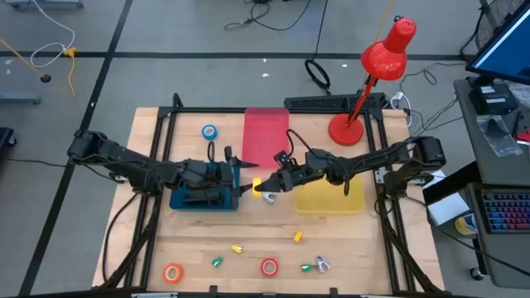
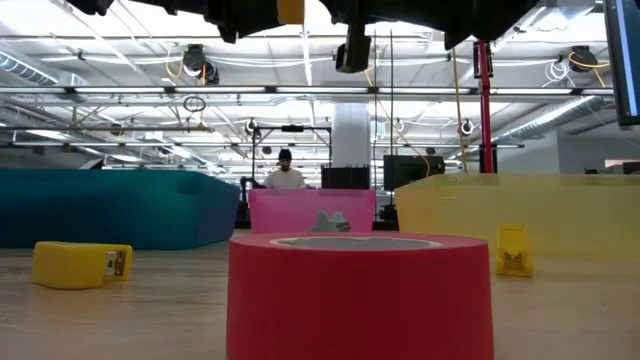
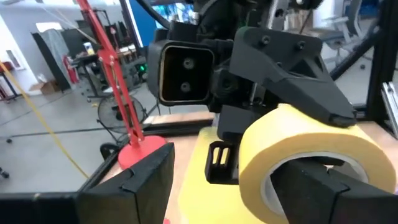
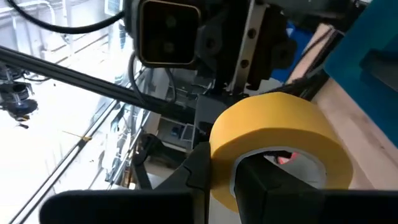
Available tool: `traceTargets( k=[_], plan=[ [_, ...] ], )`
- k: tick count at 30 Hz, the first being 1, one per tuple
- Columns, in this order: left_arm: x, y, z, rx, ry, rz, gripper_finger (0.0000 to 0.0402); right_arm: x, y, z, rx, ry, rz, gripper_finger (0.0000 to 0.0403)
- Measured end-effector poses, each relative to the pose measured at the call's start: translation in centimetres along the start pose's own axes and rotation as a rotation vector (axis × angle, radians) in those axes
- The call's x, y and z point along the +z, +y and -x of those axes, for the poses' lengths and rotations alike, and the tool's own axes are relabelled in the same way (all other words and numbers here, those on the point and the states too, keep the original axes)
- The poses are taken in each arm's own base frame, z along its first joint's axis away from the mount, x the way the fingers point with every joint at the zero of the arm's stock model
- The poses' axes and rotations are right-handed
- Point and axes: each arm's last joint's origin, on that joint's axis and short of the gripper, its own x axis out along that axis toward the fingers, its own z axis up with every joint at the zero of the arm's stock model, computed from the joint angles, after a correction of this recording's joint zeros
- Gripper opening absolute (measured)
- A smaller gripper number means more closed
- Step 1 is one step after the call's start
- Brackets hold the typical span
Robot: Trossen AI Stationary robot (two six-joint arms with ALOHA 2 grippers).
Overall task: Pick and place Stapler, Stapler remover, tape
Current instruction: Put the yellow tape into the pink bin
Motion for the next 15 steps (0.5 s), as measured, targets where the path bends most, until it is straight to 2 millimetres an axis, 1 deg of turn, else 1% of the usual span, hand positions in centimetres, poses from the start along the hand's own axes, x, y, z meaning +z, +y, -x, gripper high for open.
traceTargets(
  k=[3, 5, 7, 11, 12, 15],
  plan=[
    [0.0, -0.1, 0.0, -0.015, 0.005, 0.021, 0.0232, 0.0, -0.2, -0.2, 0.022, -0.008, -0.003, 0.0031],
    [-0.3, -0.1, 0.0, -0.021, 0.028, 0.046, 0.0201, 0.0, -0.4, -0.3, 0.020, -0.008, -0.006, 0.0031],
    [-0.5, -0.1, 0.0, -0.024, 0.048, 0.064, 0.0157, 0.0, -0.4, -0.3, 0.019, -0.012, -0.005, 0.0035],
    [-0.7, -0.2, 0.1, -0.036, 0.079, 0.074, 0.0047, 0.0, -0.5, -0.3, 0.015, -0.011, 0.008, 0.0053],
    [-0.8, -0.2, 0.1, -0.037, 0.088, 0.068, 0.0036, 0.0, -0.5, -0.3, 0.013, -0.009, 0.009, 0.0059],
    [-1.2, -0.2, 0.1, -0.035, 0.127, 0.053, 0.0037, -0.1, -0.6, -0.3, 0.019, 0.027, 0.010, 0.0075]
  ],
)
